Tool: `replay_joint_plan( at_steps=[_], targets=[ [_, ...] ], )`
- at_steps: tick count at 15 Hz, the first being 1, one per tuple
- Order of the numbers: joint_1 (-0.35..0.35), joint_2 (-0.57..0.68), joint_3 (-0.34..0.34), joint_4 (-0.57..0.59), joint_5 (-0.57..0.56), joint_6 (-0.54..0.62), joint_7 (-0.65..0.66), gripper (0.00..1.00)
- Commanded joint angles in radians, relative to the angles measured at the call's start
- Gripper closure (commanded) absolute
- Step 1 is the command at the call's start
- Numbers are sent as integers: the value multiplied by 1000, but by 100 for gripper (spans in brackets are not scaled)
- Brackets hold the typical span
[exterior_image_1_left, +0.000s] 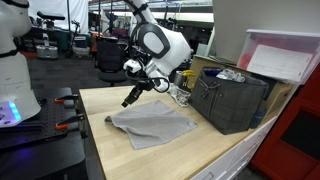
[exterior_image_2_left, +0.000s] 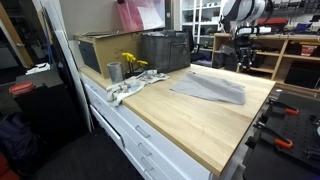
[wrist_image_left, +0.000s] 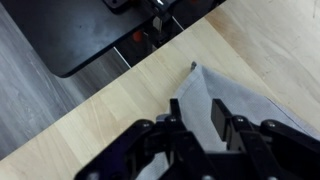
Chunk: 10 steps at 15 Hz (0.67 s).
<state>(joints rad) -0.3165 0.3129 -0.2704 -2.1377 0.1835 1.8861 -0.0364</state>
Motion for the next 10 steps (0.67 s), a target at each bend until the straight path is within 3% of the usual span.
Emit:
replay_joint_plan(
  at_steps=[1,5,10],
  targets=[
    [16,-34,-4,-23,-57,-6,42,30],
    [32,-13,3,-7,-18,43,160,1],
    [83,103,50,93,74,153,324,0]
  ],
)
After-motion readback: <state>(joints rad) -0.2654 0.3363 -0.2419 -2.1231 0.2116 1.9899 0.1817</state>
